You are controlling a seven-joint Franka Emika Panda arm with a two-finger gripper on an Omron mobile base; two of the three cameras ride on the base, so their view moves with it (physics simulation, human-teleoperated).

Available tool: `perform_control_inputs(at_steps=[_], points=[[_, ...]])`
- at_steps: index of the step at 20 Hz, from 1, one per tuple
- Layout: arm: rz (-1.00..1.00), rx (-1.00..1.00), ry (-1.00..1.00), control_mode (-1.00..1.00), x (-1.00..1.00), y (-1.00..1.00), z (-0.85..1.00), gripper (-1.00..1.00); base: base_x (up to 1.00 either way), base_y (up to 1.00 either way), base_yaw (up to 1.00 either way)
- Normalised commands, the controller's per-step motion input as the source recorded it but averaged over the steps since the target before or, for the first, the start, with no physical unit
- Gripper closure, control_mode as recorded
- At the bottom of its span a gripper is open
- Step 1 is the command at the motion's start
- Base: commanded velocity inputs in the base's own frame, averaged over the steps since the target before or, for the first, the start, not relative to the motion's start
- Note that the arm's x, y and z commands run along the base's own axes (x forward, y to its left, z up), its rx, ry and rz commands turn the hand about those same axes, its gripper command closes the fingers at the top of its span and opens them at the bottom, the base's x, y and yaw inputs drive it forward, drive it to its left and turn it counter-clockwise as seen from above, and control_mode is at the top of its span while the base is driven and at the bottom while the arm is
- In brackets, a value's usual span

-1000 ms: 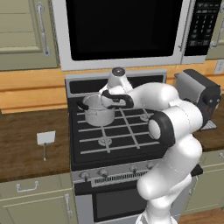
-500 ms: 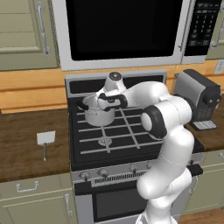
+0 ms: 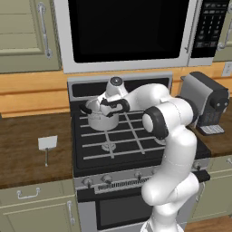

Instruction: Put the lime and bell pepper in the pot. Retrieve the spatula and lightly stir the vegetables in the pot.

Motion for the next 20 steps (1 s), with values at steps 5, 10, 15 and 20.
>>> perform_control_inputs(at_steps=[5, 10, 15, 20], points=[[-0.03, 0.02, -0.01, -1.00, 0.02, 0.00, 0.01, -1.00, 0.00, 0.00, 0.00], [-0.03, 0.07, -0.05, -1.00, -0.03, 0.00, 0.17, -1.00, 0.00, 0.00, 0.00], [-0.08, 0.09, -0.08, -1.00, -0.77, 0.00, 0.43, -1.00, 0.00, 0.00, 0.00], [-0.14, 0.13, -0.01, -1.00, -1.00, 0.00, 0.48, -1.00, 0.00, 0.00, 0.00]])
